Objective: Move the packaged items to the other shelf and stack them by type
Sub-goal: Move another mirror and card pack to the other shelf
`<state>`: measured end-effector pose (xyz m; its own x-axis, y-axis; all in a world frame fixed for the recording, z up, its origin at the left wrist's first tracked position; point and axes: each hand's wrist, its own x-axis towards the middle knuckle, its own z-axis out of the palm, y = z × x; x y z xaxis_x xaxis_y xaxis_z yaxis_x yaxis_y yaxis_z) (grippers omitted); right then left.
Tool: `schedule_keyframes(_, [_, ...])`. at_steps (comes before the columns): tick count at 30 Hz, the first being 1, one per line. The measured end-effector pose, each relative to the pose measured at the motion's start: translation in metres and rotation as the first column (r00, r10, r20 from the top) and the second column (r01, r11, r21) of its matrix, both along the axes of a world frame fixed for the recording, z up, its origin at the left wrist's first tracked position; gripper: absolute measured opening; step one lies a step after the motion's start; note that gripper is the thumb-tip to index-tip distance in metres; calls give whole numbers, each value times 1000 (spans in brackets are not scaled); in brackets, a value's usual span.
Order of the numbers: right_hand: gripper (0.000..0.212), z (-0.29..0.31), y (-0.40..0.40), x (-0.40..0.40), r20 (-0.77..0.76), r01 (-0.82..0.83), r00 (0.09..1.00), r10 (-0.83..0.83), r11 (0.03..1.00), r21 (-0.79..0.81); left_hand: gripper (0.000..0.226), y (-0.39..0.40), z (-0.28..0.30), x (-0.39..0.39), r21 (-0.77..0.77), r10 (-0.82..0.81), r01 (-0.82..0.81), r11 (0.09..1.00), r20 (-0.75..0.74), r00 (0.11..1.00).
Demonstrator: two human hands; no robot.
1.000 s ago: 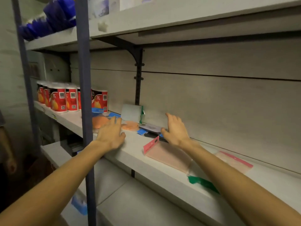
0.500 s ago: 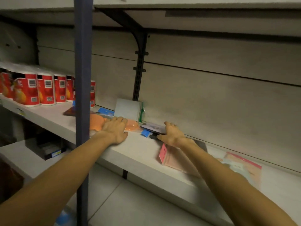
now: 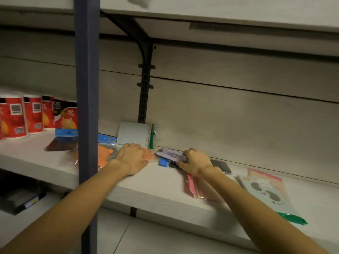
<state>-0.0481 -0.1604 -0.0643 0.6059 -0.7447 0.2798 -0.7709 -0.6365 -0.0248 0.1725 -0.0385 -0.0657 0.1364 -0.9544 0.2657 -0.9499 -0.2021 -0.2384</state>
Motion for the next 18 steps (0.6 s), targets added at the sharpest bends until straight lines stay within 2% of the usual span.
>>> schedule_keyframes(5, [40, 7, 5, -23, -143, -51, 989, 28, 986, -157, 50, 7, 1, -2, -64, -131, 130, 989, 0, 991])
schedule_keyframes(9, [42, 13, 5, -38, -175, -63, 984, 23, 972, -226, 68, 4, -2, -1, -71, -185, 172, 983, -278, 943])
schedule_keyframes(13, [45, 17, 6, -45, -173, -31, 985, -3, 981, -194, 70, -2, 1, -4, 34, -113, 135, 990, -373, 921])
schedule_keyframes(15, [55, 17, 7, -45, -198, -6, 980, -20, 992, -127, 61, -3, 5, -8, 83, -88, 119, 989, -312, 946])
schedule_keyframes(18, [70, 20, 8, -41, -262, 97, 961, -93, 995, 3, 44, 1, 13, -18, 161, -142, 162, 974, -125, 982])
